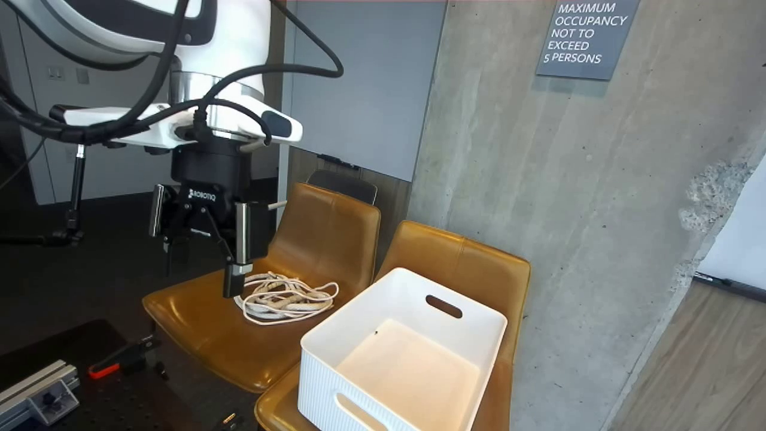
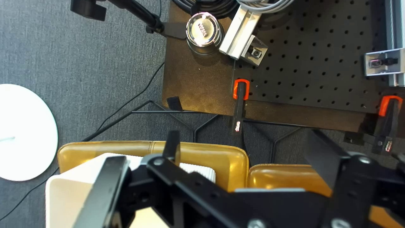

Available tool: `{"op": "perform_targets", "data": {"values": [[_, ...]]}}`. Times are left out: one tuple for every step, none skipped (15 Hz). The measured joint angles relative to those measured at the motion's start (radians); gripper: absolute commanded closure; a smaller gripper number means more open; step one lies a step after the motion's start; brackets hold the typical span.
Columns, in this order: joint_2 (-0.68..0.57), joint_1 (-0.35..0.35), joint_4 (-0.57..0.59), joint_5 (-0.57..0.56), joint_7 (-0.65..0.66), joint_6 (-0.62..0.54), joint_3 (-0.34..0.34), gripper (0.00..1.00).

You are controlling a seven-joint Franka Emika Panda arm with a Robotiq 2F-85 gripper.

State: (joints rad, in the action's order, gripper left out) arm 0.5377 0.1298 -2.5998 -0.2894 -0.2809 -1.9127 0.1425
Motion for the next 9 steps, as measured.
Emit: {"op": "perform_targets", "data": {"values": [[-0.002, -0.011, 0.0, 0.003, 0.004, -0.007, -0.005, 0.0], [-0.006, -0.027, 0.001, 0.006, 0.012, -0.019, -0.014, 0.0], [-0.012, -0.046, 0.001, 0.009, 0.025, -0.038, -0.028, 0.0], [-0.02, -0.066, 0.004, 0.015, 0.043, -0.058, -0.046, 0.0], [-0.031, -0.087, 0.008, 0.024, 0.063, -0.082, -0.066, 0.0], [-0.044, -0.107, 0.015, 0.031, 0.083, -0.109, -0.088, 0.0], [-0.058, -0.125, 0.024, 0.04, 0.102, -0.14, -0.11, 0.0], [-0.075, -0.143, 0.034, 0.047, 0.12, -0.172, -0.13, 0.0], [-0.094, -0.158, 0.046, 0.056, 0.14, -0.211, -0.148, 0.0]]}}
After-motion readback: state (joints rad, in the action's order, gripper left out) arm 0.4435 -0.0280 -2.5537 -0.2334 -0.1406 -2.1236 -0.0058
